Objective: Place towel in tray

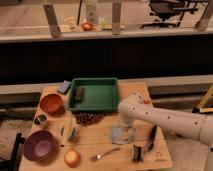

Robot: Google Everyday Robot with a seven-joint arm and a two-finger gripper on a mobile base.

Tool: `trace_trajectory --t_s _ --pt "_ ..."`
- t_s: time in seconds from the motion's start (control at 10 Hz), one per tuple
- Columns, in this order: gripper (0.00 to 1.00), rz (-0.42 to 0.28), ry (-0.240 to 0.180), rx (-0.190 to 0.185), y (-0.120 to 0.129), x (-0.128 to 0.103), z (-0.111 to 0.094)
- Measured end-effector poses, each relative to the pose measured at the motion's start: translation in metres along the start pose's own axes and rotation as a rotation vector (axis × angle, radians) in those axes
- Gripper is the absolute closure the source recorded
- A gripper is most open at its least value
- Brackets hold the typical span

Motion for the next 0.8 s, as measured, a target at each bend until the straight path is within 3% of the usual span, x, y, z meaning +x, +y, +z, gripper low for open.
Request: trace_trajectory --t_s 0.4,0.8 --pt "0.98 -0.003 0.003 -0.009 0.002 0.000 -0.003" --pt "1.00 -0.003 -0.004 -0.001 0.002 0.008 -0.011"
